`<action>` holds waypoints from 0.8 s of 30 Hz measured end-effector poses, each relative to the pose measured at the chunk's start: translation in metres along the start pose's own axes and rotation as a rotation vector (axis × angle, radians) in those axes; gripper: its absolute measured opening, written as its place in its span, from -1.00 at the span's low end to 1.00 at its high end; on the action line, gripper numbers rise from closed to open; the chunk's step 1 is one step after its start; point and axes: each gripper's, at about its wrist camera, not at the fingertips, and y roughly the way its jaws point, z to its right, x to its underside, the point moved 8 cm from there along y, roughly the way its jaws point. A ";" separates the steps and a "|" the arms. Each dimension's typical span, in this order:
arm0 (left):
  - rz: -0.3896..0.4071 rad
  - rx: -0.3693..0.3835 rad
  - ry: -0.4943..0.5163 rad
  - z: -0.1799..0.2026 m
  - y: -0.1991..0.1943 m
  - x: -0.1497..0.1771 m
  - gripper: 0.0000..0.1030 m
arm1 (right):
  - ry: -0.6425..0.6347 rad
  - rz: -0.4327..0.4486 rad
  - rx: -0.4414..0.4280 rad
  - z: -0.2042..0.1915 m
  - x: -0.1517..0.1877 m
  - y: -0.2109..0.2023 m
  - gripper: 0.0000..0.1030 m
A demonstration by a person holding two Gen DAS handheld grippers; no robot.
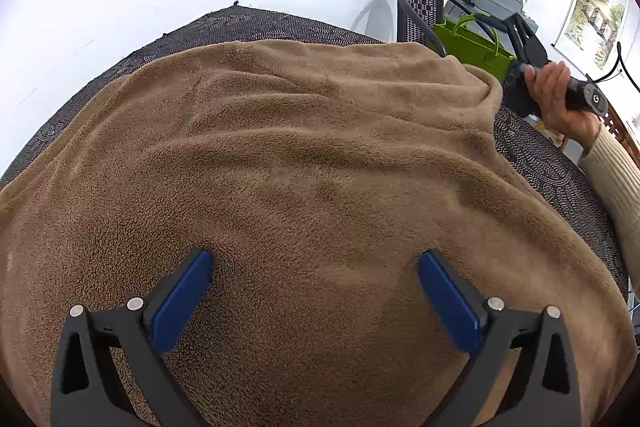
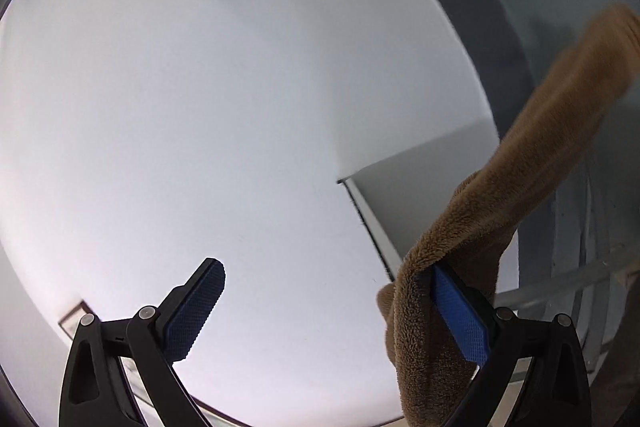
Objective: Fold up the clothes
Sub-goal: 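Grasp the blanket edge with the right gripper and lift it onto the mat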
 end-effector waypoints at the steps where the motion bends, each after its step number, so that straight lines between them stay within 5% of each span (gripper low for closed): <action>1: 0.000 0.001 0.000 0.000 0.000 0.000 1.00 | -0.021 -0.003 0.045 0.000 0.002 0.002 1.00; 4: 0.002 0.003 -0.002 0.000 0.000 0.000 1.00 | -0.104 -0.017 0.222 0.003 0.007 0.006 0.90; 6: 0.002 0.003 -0.003 0.000 -0.001 0.000 1.00 | -0.151 -0.030 0.343 0.009 0.011 0.005 -0.13; 8: 0.003 0.004 -0.003 0.000 -0.001 0.000 1.00 | -0.174 -0.051 0.420 0.016 0.014 0.005 -0.51; 15: 0.006 0.010 -0.008 0.000 -0.002 0.000 1.00 | -0.223 -0.056 0.434 -0.010 0.012 -0.017 -0.69; 19: 0.008 0.015 -0.010 -0.002 -0.001 0.000 1.00 | -0.219 -0.033 0.291 -0.036 0.021 -0.025 -0.69; 24: 0.017 0.036 -0.027 -0.003 -0.003 -0.001 1.00 | -0.411 -0.112 0.109 -0.112 0.070 -0.023 -0.69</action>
